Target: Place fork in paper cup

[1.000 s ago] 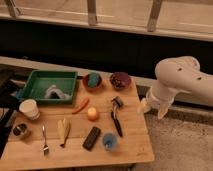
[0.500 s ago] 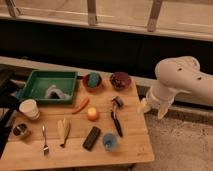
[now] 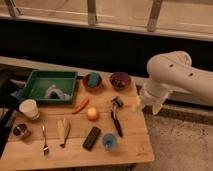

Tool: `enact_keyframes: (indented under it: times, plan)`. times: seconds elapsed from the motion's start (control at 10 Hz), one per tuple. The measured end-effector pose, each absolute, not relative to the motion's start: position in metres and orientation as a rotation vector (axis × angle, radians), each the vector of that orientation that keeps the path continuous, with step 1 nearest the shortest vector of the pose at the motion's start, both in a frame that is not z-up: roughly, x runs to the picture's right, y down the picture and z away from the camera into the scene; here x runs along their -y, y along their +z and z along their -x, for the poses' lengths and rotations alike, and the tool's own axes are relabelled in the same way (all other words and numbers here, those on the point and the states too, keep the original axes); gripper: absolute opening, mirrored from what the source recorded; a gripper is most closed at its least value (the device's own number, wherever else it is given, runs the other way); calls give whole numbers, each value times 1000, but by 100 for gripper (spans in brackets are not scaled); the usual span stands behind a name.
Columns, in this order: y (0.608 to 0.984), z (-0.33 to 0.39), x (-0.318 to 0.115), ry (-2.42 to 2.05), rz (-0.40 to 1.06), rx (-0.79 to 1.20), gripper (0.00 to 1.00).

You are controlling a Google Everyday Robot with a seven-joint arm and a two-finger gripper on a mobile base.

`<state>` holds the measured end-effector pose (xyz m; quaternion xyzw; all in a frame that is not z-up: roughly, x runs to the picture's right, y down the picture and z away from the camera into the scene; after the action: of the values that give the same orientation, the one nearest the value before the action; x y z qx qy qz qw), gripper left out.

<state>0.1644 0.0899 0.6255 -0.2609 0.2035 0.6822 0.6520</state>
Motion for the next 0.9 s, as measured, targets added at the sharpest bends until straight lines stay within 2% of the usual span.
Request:
enact_keyframes:
  times: [0.9]
  plan:
    - [635, 72, -68, 1241, 646, -311, 65]
